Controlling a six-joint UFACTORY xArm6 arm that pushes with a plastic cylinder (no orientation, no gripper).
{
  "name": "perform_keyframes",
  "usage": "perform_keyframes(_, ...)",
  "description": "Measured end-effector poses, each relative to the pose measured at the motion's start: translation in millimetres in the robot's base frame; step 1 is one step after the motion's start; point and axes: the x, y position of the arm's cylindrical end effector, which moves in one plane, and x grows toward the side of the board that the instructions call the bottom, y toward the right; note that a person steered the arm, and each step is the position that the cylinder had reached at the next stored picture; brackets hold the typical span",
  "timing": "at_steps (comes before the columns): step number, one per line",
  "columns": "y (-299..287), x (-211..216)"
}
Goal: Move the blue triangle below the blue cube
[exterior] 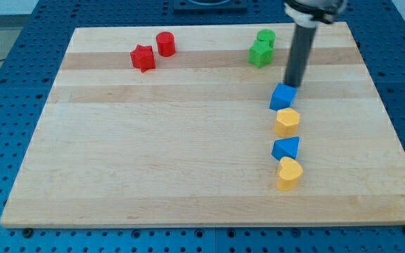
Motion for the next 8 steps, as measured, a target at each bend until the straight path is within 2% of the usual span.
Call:
perform_keyframes(1,0.4,27.5)
perform_keyframes(4,-150.2,24.2)
perform_keyframes(6,-9.2,14.7)
perform_keyframes(7,25.8,71.7)
perform_keyframes(8,23.0,143.7)
